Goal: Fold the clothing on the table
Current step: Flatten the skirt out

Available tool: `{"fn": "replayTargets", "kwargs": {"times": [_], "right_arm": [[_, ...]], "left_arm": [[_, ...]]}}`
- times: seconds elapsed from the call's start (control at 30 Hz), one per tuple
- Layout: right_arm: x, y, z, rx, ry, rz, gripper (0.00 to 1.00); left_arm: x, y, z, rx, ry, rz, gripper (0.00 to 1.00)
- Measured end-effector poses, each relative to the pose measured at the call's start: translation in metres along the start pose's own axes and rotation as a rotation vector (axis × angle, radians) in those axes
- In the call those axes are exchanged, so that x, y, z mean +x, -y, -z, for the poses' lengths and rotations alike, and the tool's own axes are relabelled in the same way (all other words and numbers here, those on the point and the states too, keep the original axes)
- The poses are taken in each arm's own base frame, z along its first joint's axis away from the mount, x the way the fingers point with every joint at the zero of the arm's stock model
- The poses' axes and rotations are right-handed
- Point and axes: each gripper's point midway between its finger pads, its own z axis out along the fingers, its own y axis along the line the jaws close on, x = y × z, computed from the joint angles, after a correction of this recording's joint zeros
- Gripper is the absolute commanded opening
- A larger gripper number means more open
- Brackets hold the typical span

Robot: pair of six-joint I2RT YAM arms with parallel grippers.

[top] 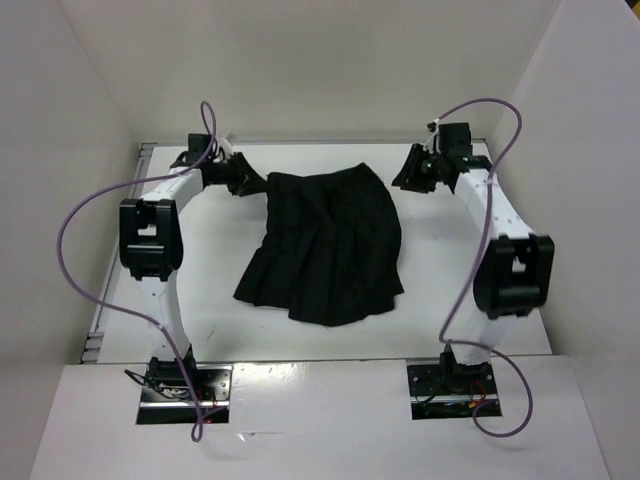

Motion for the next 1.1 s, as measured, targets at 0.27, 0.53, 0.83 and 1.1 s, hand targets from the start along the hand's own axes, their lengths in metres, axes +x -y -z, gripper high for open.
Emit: {"fn": "replayTargets", "kwargs": {"times": [0.27,0.53,0.83,1.1], "right_arm": [[-0.032,0.074,-0.052,0.229,0.011,-0.028,0.56],[-0.008,0.013,-0.069,0.166,-0.031,0.138,0.56],[0.065,0.054,-0.139,0.236,-0.270,0.121,0.49],[0.110,0.053,-0.161,0.250,-0.370,0.130,0.45]], "left_arm": [[-0.032,-0.057,-0.007,-0.110,0.108,0.162,0.58],[-0.023,-0.015,0.008,-0.097,0.144,-0.030,0.58],[0.036,-0.050,-0.047,-0.390,0.057,-0.202,0.63],[-0.004,-0.084,-0.043,-0.597,0.147,-0.289,0.63]]}}
